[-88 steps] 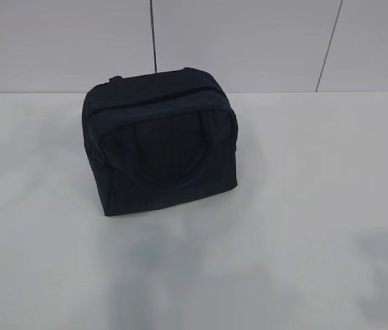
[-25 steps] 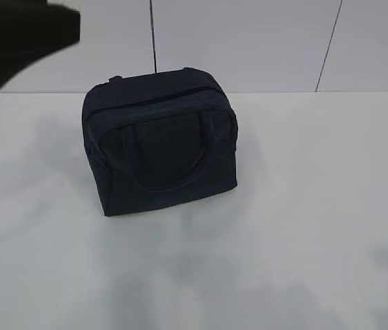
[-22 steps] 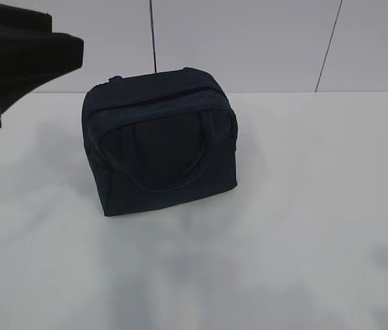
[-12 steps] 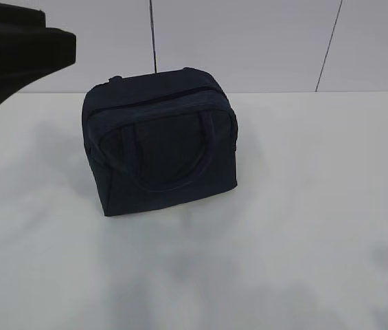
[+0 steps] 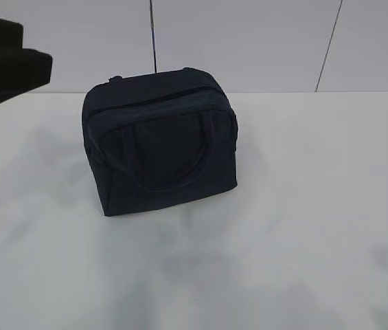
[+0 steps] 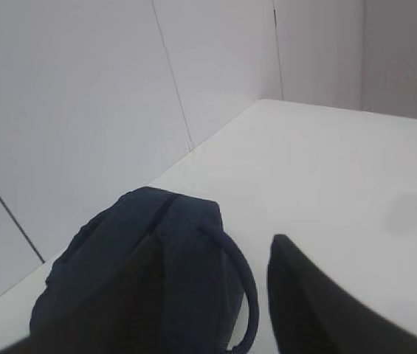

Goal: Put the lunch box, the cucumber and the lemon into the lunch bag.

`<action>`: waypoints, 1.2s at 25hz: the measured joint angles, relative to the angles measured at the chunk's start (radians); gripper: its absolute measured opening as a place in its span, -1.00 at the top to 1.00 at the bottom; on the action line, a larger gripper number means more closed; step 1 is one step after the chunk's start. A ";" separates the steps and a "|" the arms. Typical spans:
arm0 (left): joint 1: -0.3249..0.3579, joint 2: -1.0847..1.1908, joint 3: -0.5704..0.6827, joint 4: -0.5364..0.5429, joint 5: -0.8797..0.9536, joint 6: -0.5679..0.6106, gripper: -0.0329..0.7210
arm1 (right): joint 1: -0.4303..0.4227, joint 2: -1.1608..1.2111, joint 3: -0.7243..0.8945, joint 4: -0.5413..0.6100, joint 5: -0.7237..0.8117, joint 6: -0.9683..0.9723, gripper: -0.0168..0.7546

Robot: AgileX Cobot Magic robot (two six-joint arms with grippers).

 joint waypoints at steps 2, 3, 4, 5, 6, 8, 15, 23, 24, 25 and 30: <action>0.000 -0.009 0.000 0.185 0.009 -0.161 0.03 | 0.000 0.000 0.000 0.000 0.000 0.000 0.05; 0.000 -0.015 0.000 0.286 0.012 -0.242 0.03 | 0.000 0.000 0.000 0.000 0.000 0.000 0.05; 0.000 -0.025 0.000 0.374 0.017 -0.363 0.03 | 0.000 0.000 0.000 0.000 0.000 0.000 0.05; 0.000 -0.038 0.000 0.480 0.021 -0.450 0.03 | 0.000 0.000 0.000 0.000 0.000 0.000 0.05; 0.000 -0.050 0.000 0.580 0.025 -0.545 0.03 | 0.000 0.000 0.000 0.000 0.000 0.000 0.05; 0.000 -0.082 0.000 0.722 0.047 -0.678 0.03 | 0.000 0.000 0.000 0.000 0.000 0.000 0.05; 0.000 -0.185 0.000 0.887 0.227 -0.758 0.06 | 0.000 0.000 0.000 0.000 0.000 0.000 0.05; 0.036 -0.368 0.000 0.949 0.484 -0.832 0.08 | 0.000 0.000 0.000 0.000 0.000 0.000 0.05; 0.047 -0.391 0.000 0.957 0.504 -0.851 0.08 | 0.000 0.000 0.000 0.000 0.000 0.000 0.05; 0.054 -0.419 0.000 0.961 0.525 -0.874 0.08 | 0.000 0.000 0.000 0.000 0.000 0.000 0.05; 0.103 -0.541 0.000 0.968 0.637 -1.001 0.09 | 0.000 0.000 0.000 0.000 0.000 0.000 0.05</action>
